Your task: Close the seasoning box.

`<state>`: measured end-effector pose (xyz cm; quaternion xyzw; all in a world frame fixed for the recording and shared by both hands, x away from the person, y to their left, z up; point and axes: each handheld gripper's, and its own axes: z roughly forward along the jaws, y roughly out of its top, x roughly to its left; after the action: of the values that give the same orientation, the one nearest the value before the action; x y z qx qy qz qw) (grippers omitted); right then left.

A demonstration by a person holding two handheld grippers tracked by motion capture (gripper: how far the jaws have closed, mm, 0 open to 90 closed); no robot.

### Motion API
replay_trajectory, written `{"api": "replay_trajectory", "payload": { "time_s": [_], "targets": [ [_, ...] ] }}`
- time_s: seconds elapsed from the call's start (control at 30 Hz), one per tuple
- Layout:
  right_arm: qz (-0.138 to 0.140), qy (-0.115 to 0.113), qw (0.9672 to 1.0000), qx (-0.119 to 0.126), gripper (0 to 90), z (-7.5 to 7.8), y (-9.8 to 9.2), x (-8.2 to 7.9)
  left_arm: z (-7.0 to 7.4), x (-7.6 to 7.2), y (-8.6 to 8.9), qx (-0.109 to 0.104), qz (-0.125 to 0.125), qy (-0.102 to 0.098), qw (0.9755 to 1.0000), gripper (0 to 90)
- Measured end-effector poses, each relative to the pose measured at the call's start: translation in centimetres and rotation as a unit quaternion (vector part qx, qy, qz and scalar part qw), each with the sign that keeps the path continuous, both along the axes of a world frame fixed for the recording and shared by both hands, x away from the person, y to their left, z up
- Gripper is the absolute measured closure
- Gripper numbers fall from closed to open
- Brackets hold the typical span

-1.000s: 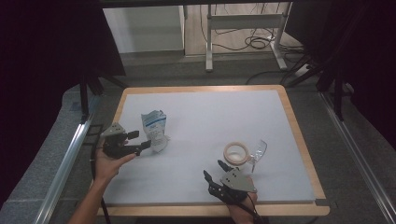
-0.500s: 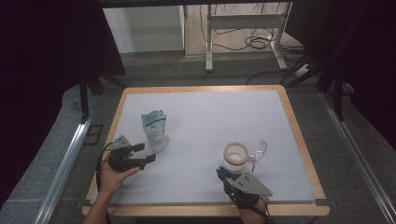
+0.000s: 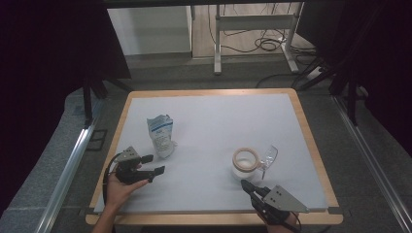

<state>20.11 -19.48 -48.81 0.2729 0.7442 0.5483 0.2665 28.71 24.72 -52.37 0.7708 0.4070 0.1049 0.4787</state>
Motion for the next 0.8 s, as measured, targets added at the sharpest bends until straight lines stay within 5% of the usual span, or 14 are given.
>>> {"api": "replay_trajectory", "payload": {
  "time_s": [0.27,0.37,0.8],
  "targets": [
    [-0.024,0.0,0.9996,0.011,90.0,-0.2,-3.6,-1.1,-0.2,0.1,-0.5,-0.004,-0.011,0.007,0.9999,25.3],
    [-0.042,0.002,0.9989,0.018,90.0,-0.4,-4.8,-1.1,-0.3,0.3,-0.4,-0.044,-0.029,0.022,0.9984,25.2],
    [-0.102,0.001,0.9939,0.044,90.0,0.8,-6.7,1.2,-0.3,-0.1,-1.1,0.005,-0.02,0.007,0.9998,25.5]
  ]
}}
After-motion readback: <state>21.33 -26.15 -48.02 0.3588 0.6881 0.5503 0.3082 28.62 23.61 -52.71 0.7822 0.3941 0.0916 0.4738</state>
